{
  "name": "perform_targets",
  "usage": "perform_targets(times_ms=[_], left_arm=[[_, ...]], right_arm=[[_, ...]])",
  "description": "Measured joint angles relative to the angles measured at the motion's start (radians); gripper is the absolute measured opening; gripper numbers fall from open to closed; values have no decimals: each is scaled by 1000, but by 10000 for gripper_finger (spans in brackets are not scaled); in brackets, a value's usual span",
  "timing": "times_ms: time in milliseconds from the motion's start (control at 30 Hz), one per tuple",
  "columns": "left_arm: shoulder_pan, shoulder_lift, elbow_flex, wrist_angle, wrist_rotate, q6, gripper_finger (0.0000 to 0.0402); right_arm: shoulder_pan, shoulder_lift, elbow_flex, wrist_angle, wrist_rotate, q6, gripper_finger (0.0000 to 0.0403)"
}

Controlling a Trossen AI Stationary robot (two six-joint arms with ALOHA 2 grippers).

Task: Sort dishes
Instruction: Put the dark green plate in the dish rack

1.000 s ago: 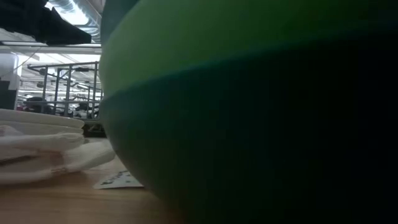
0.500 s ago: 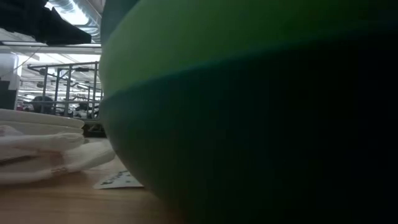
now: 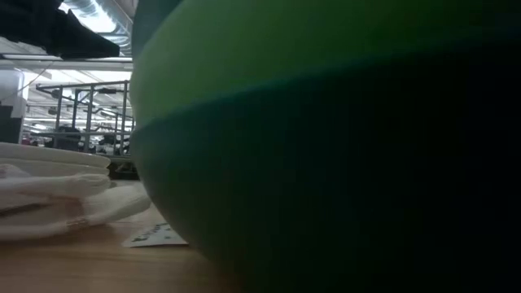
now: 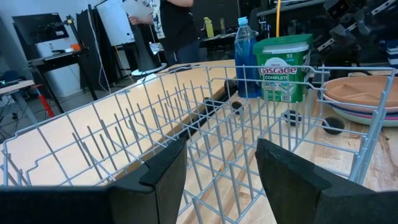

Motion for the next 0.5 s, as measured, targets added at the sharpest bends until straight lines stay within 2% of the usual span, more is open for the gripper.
perform_targets(times_ms=[100,300,500], left_arm=[[0,0,0,0,0,0,184],[0,0,0,0,0,0,184],[0,0,0,0,-26,-10,184]], right_arm=[[0,0,0,23,-5,42,74],[0,12,0,153,-80,151,74],[0,97,0,292,-86,231,75]])
